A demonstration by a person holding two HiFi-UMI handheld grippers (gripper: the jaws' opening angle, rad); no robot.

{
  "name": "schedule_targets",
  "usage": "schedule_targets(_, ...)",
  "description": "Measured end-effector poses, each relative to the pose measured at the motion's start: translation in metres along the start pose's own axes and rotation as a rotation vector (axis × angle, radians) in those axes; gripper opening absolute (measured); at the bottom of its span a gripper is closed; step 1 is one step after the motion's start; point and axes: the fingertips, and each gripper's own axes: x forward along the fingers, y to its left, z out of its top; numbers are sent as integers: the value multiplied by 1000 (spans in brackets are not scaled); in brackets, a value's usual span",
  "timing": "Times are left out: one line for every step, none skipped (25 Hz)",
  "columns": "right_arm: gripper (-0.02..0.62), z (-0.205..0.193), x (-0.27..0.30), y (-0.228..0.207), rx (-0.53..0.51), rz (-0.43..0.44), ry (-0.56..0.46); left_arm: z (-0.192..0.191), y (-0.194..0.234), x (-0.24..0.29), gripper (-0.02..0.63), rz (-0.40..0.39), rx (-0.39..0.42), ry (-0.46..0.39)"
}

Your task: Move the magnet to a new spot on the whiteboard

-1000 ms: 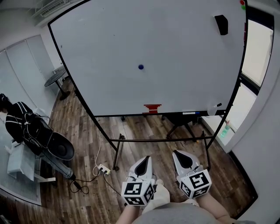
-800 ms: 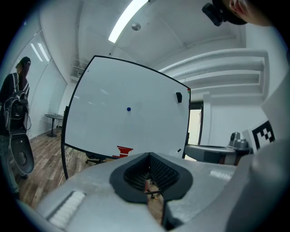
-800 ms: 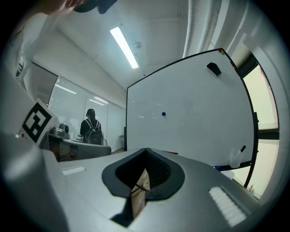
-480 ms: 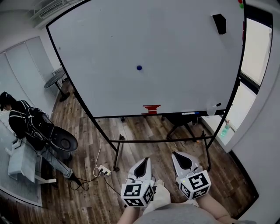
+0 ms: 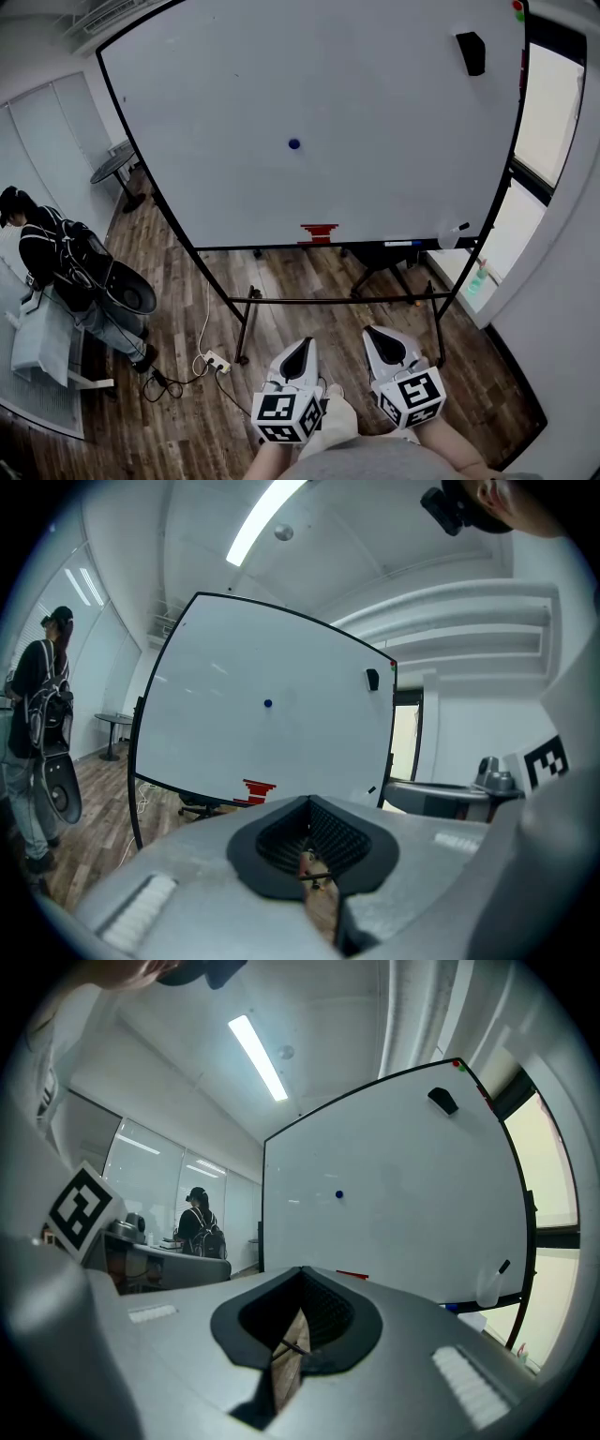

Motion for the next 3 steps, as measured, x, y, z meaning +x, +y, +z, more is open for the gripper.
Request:
schedule_targets(0,1,0,-1,-1,1,0,1,0,1,5,0,0,-1)
schedule_targets(0,1,0,-1,-2,2,0,1,0,1,5,1,1,-2)
schedule_targets(0,2,1,-2,-3,3,0,2,-1,2,5,1,1,-4)
